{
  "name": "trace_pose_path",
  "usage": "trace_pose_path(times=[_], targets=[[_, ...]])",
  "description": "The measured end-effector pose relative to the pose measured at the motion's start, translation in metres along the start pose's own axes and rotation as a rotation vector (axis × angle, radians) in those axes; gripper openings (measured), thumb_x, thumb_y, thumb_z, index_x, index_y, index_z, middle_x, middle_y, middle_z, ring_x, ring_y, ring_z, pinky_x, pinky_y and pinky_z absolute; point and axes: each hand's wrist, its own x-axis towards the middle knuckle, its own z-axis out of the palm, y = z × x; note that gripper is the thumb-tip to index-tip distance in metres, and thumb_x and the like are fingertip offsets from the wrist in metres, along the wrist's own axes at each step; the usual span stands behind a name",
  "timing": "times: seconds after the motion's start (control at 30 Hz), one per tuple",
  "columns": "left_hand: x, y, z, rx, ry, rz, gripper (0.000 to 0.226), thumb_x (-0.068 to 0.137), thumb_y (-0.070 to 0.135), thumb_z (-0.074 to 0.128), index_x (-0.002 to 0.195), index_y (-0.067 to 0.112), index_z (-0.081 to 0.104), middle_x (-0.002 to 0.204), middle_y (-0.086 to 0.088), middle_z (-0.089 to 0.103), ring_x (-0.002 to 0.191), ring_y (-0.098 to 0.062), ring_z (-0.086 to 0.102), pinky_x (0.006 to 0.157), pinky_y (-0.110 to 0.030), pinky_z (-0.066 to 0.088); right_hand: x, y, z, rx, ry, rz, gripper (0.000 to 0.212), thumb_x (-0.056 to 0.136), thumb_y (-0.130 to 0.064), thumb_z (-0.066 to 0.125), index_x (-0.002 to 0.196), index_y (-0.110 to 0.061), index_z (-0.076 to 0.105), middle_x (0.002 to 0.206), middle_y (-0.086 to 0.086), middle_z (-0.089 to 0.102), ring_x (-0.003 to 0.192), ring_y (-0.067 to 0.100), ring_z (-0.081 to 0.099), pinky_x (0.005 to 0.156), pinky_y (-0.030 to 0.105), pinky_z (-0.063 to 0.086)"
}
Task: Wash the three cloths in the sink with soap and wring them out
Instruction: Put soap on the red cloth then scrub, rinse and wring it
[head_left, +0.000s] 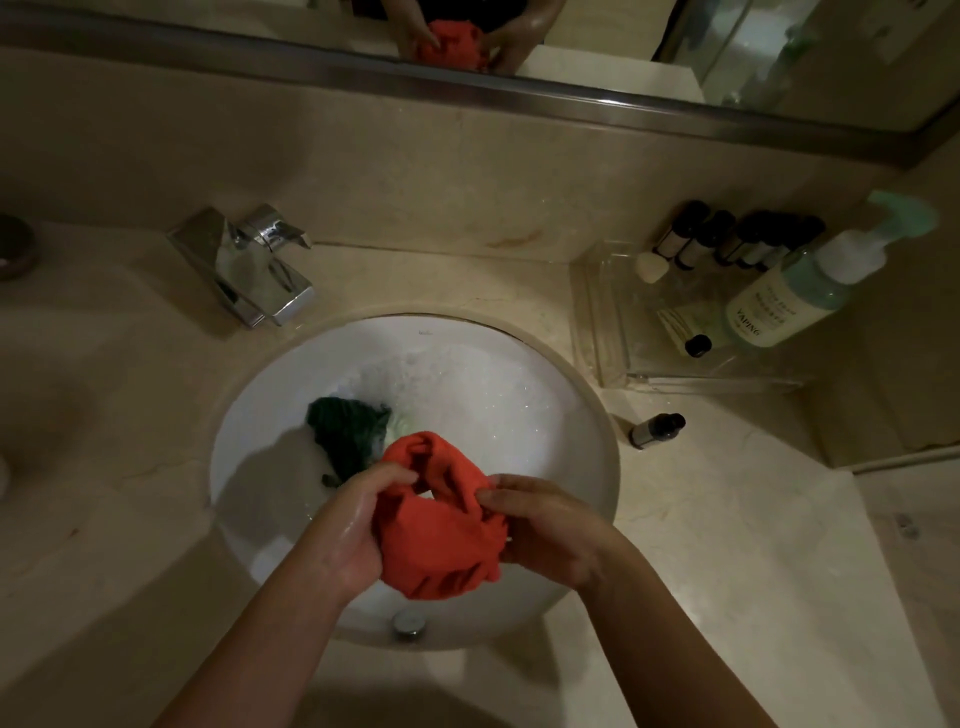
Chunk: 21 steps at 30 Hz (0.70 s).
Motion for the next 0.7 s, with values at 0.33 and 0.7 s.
trace_pose_path(times=[0.33,0.7], targets=[[0.004,-0.009,-0.003,-0.089,0.000,-0.141,0.047,0.095,0.047,0.045,0.110,0.010,0.071,0.106,-0.016,0.073,0.091,-0.032,0.072,0.084,-0.041,0.051,0.002,0.000,0.005,0.100,0.091,-0.215,0.060,0.081,-0.035,0.067,0.117,0.012,0.057,0.107,0.028,0.061,0.099,0.035,0.058,0.085,0.042,0.052],[0.000,-0.003,-0.012,-0.287,-0.388,-0.027,0.050,0.073,0.035,0.082,0.114,0.008,0.071,0.119,-0.019,0.067,0.107,-0.035,0.066,0.087,-0.049,0.054,-0.022,-0.007,0.014,0.415,0.045,-0.125,0.048,0.080,-0.038,0.059,0.107,0.000,0.071,0.108,0.022,0.070,0.093,0.031,0.071,0.081,0.040,0.057]])
